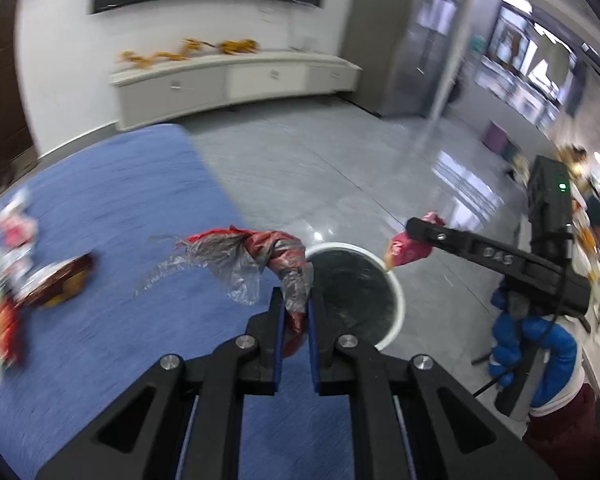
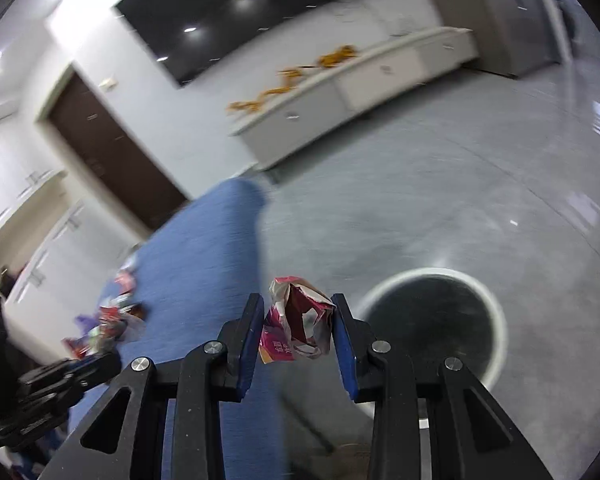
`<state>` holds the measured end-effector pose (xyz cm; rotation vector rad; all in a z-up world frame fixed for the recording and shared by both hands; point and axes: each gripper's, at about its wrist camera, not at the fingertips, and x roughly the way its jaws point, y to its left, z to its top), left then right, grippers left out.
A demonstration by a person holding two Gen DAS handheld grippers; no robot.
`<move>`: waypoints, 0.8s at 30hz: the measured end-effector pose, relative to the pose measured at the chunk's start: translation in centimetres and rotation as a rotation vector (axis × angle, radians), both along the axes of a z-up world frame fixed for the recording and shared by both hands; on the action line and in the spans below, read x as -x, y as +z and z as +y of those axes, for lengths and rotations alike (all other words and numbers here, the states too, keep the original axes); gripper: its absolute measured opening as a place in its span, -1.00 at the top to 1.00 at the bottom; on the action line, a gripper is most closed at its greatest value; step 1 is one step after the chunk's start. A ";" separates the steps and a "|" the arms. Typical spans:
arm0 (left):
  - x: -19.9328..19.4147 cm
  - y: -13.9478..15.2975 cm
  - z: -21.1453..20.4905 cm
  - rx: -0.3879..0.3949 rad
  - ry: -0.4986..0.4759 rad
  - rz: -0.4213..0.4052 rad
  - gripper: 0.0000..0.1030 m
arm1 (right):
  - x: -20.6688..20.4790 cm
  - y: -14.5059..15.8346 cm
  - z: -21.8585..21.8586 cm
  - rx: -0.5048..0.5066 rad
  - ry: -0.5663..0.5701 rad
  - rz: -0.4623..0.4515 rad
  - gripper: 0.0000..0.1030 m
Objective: Collect trash
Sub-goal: 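Carry both items over the bin and open both tools to drop them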
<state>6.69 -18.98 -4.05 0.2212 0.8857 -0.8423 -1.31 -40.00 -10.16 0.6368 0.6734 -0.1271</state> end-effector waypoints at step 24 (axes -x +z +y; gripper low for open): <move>-6.3 -6.4 -14.9 0.058 -0.145 0.257 -0.12 | -1.0 -9.8 -9.7 -0.083 -0.184 0.231 -0.04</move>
